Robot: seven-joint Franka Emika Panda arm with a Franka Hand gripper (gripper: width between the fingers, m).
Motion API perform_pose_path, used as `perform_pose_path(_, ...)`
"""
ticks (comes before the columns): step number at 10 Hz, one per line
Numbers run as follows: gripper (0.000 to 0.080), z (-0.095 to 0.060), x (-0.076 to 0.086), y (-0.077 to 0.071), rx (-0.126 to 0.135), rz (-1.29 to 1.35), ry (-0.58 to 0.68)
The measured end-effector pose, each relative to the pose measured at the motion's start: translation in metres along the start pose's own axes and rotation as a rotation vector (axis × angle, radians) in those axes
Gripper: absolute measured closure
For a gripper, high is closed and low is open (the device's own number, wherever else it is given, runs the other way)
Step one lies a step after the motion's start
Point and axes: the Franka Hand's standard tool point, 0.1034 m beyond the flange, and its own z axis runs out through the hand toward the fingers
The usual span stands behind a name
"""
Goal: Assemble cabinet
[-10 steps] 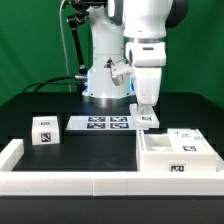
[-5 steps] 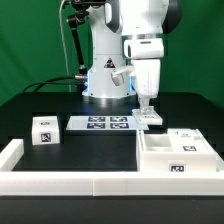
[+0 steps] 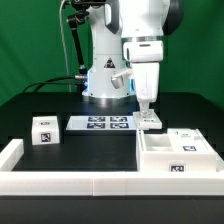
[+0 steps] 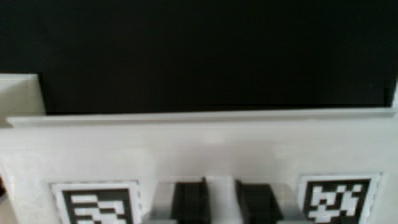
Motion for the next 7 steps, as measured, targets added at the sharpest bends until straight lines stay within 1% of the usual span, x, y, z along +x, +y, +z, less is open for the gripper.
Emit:
perform_pose_path(2, 0.0731, 0.0, 0.0, 0.0, 0.001, 0.0, 0.0)
perform_pose_path(3, 0.0731, 0.0, -0.001, 0.001, 0.013, 0.003, -0.005)
perform_pose_path(4, 0.0731, -0.004, -0.002, 0.011, 0.031, 0.011, -0.015)
perform_pose_path(5, 0.0731, -0.006, 0.0, 0.021, 0.026, 0.023, -0.014)
perform_pose_path(7, 0.0731, -0.003, -0.002, 0.03, 0.041, 0.032, -0.015)
